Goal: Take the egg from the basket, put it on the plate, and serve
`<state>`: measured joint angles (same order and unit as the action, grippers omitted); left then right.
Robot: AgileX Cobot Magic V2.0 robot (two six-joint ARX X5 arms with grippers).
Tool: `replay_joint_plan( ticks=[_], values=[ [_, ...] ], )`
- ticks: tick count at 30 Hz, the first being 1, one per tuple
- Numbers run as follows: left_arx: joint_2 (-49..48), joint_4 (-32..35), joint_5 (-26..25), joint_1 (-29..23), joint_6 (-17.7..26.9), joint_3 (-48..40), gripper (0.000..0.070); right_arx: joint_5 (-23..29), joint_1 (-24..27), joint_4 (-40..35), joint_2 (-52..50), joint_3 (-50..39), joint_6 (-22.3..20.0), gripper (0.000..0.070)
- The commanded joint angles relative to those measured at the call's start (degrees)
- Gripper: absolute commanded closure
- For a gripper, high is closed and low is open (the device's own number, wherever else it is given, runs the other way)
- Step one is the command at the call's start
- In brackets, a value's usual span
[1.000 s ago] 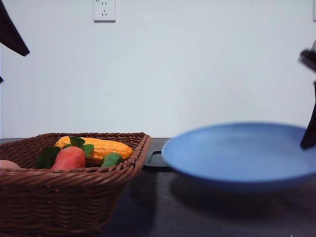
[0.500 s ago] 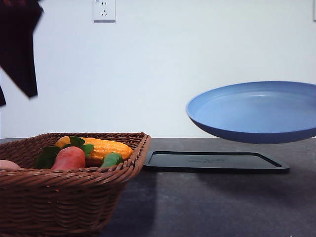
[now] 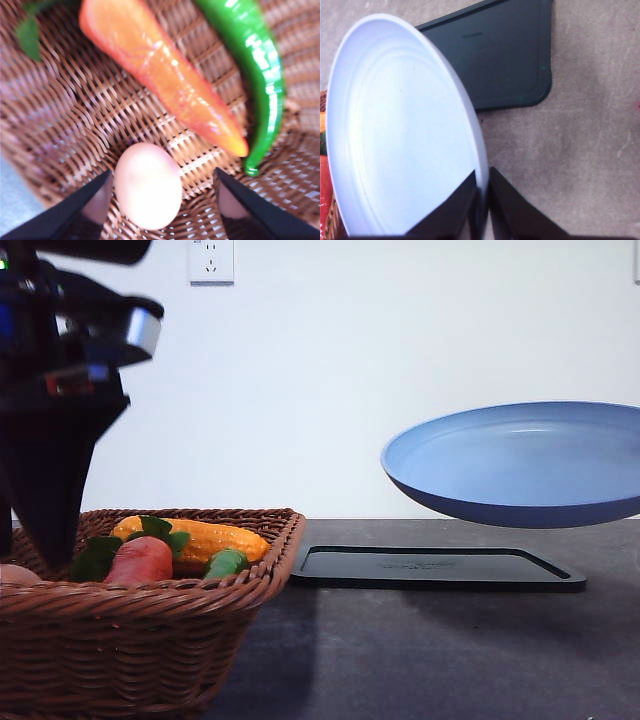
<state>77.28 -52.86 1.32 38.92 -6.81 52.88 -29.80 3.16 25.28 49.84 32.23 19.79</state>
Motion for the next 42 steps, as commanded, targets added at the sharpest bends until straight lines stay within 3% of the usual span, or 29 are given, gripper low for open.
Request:
replay_joint_plan(
  ticks=[1,16,18,23,30,36,42],
  values=[
    [1.84,-0.08,0.26,0.64,0.04,0.96,0.029,-0.26,0.11,-0.57,0.11,1.01,0.57,0.07],
    [9.03,-1.04,0.24,0.66,0.07,0.96,0.0295,-0.2,0.11,-0.84,0.13,1.01,0.57,0.07],
    [9.13,-1.54,0.24,0.66,0.07,0.96,0.0319,-0.2,0.11,-0.9,0.13,1.01,0.57,0.07],
    [9.13,-3.24,0.24,0.65,0.13,0.96,0.0456,-0.2,0.11,-1.24,0.13,1.01,0.62,0.07],
    [9.13,-3.62,0.24,0.63,0.11,0.98,0.0547,-0.2,0.09,-1.29,0.13,1.01,0.68,0.07],
    [9.05,-3.33,0.26,0.63,0.13,3.48,0.055,-0.67,0.02,-1.11,0.17,1.01,0.89,0.07],
    [8.02,-5.76,0.2,0.75,0.09,12.72,0.055,-3.28,-0.08,1.06,0.24,1.01,1.2,0.07]
  ],
)
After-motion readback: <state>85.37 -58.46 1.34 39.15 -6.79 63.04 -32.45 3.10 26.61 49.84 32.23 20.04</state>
